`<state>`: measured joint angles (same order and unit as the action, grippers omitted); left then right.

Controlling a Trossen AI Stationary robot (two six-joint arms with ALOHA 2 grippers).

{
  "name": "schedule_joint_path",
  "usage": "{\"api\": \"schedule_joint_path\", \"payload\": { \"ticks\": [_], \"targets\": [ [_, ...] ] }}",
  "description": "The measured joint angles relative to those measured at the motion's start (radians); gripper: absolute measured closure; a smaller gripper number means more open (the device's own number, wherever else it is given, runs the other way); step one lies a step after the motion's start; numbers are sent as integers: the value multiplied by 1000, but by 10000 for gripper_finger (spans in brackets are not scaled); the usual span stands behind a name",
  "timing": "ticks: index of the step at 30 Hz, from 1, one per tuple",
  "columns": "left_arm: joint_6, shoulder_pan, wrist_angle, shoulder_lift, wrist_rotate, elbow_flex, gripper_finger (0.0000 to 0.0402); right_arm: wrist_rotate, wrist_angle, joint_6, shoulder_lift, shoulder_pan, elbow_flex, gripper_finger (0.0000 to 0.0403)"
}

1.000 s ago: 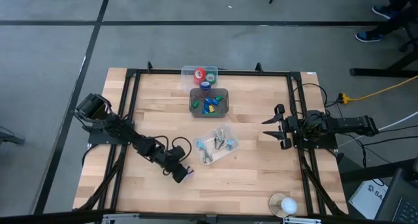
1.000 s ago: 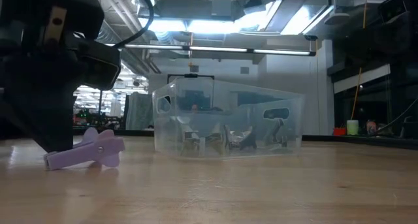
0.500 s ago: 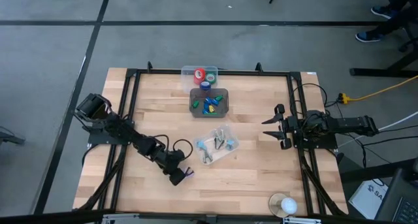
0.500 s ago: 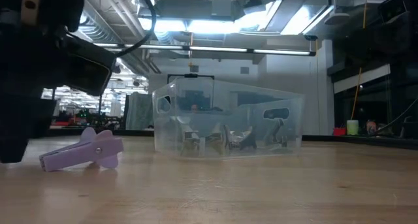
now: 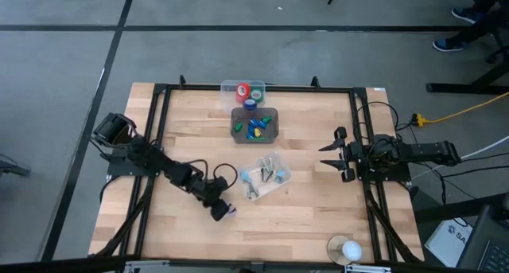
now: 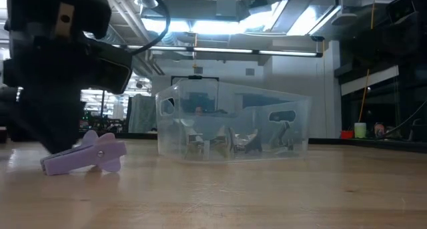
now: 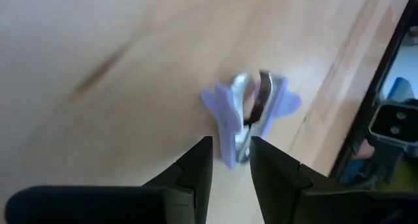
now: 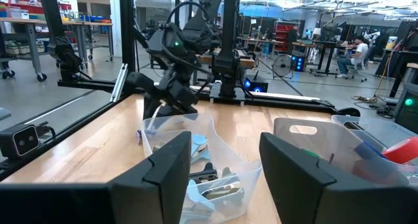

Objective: Pick and place Stapler, Stapler remover, tape
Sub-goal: Put the purple staple remover into the bottom transparent bin

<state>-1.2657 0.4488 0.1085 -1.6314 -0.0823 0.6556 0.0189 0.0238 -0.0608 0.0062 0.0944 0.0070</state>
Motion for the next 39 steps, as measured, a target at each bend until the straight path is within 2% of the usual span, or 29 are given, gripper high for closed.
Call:
{"api": "schedule_joint_path", "payload": {
  "ticks": [10,18,28,39],
  "targets": [
    [76,-34,0,1,41,0,311,0,0,0,0,0,0,215],
    [58,-39,0,1,44,1,311,0,0,0,0,0,0,215],
    [65,-41,0,2,113,2,315,0,0,0,0,0,0,215],
    [32,-39,1,3,106,3,370,0,0,0,0,0,0,215]
  ]
}}
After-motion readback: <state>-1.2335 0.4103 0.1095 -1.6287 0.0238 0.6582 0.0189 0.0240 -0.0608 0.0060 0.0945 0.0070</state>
